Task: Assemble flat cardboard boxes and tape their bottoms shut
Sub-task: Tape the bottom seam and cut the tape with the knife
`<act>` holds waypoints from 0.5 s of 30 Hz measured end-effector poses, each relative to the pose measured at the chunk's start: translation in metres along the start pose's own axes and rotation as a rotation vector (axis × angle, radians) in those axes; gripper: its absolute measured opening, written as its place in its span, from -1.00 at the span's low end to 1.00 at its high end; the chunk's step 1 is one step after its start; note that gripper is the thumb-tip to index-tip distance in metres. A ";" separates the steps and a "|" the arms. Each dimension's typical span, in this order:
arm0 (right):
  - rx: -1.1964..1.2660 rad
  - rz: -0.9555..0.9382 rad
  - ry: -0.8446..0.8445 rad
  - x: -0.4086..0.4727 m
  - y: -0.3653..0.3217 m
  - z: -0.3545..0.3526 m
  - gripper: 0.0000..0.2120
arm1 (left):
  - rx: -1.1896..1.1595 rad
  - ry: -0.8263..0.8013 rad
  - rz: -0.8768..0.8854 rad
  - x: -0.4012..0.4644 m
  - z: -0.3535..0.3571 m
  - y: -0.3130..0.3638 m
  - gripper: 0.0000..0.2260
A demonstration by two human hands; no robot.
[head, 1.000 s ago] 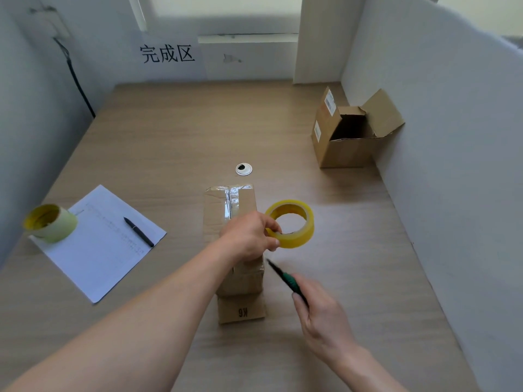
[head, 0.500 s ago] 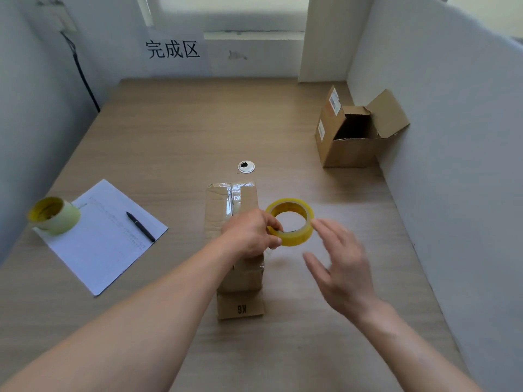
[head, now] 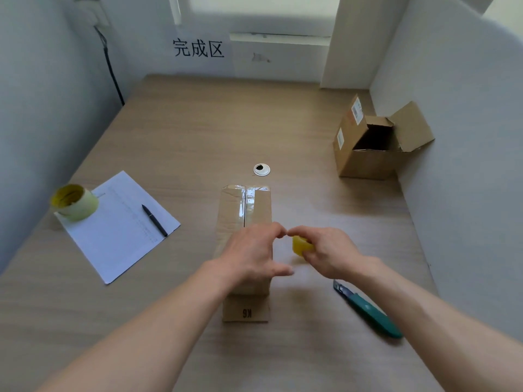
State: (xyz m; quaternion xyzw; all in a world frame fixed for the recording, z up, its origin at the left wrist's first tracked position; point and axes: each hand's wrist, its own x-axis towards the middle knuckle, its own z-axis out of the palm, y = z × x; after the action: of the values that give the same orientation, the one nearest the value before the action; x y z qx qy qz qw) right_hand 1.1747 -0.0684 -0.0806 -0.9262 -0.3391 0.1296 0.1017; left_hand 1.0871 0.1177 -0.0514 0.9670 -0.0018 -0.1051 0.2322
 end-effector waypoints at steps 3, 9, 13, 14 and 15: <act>-0.034 0.029 -0.049 0.001 0.008 0.004 -0.59 | 0.087 0.051 0.060 -0.006 0.009 -0.001 -0.31; 0.169 0.081 -0.009 0.002 0.014 0.012 -0.59 | 0.147 0.196 0.092 -0.012 0.021 -0.002 -0.53; 0.420 0.117 0.087 -0.010 0.013 0.013 -0.62 | 0.159 0.221 0.078 -0.010 0.023 -0.001 -0.52; 0.501 0.126 0.113 -0.014 0.012 0.013 -0.62 | 0.152 0.217 0.066 -0.009 0.024 -0.001 -0.49; 0.593 0.130 0.136 -0.019 0.009 0.012 -0.63 | 0.136 0.211 0.046 -0.008 0.025 0.000 -0.44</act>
State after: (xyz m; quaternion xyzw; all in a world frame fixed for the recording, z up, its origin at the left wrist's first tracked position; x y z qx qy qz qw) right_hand 1.1627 -0.0868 -0.0913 -0.8825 -0.2187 0.1668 0.3815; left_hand 1.0746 0.1067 -0.0715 0.9859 -0.0067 0.0028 0.1671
